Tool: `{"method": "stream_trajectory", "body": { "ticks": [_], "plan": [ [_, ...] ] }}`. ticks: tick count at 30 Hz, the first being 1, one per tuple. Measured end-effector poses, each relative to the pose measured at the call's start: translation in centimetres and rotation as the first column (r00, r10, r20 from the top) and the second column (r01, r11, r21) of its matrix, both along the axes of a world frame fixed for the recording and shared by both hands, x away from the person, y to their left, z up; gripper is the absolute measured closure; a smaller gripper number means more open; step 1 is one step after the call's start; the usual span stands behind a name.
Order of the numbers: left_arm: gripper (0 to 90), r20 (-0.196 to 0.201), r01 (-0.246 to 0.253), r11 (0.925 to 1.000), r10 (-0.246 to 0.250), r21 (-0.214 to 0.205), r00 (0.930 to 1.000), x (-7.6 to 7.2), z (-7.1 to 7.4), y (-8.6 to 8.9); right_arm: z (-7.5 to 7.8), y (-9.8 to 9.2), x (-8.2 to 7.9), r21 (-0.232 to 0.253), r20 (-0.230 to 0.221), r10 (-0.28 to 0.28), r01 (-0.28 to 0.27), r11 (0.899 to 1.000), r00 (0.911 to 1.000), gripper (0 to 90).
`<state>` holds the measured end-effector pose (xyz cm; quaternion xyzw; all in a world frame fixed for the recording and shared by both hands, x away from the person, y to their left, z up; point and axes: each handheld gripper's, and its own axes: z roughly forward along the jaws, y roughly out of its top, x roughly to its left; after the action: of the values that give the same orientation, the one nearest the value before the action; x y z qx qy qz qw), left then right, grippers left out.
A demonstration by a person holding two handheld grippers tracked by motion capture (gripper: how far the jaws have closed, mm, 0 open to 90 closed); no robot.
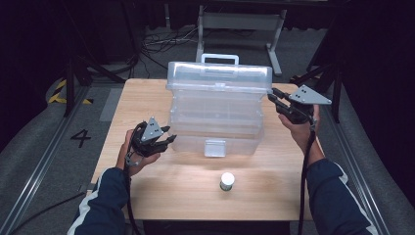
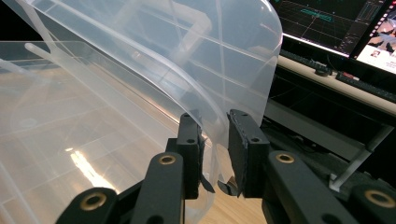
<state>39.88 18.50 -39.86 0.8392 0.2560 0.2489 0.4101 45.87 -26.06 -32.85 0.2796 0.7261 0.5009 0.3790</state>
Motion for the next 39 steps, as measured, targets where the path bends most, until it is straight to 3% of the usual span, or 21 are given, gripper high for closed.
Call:
{"method": "stream_trajectory", "body": {
  "ticks": [6,10,15,19,39],
  "plan": [
    [59.1,-0.005,0.075,0.9972,-0.075,-0.002,0.9972,0.0,0.0,-1.2,0.3,0.1,0.3,0.002,0.002,-0.015,0.015,1.000,0.9999,76.1],
    [59.5,-0.019,0.095,0.9954,-0.095,0.011,0.9953,0.5,-0.2,-1.9,0.5,0.2,0.5,0.008,-0.003,-0.023,0.023,1.000,0.9997,76.5],
    [62.2,-0.037,0.100,0.9946,-0.099,0.028,0.9944,1.2,-0.7,-2.1,0.9,0.4,0.8,0.011,-0.008,-0.042,0.042,0.999,0.9991,77.2],
    [64.1,-0.043,0.112,0.9937,-0.111,0.008,0.9928,1.5,-0.8,-2.0,1.2,0.5,0.9,0.009,-0.009,-0.058,0.058,0.998,0.9983,77.8],
    [64.8,-0.049,0.134,0.9910,-0.134,-0.006,0.9898,1.7,-0.9,-1.7,1.7,1.4,2.1,0.044,0.008,-0.145,0.145,0.988,0.9894,80.4]
  ]
}}
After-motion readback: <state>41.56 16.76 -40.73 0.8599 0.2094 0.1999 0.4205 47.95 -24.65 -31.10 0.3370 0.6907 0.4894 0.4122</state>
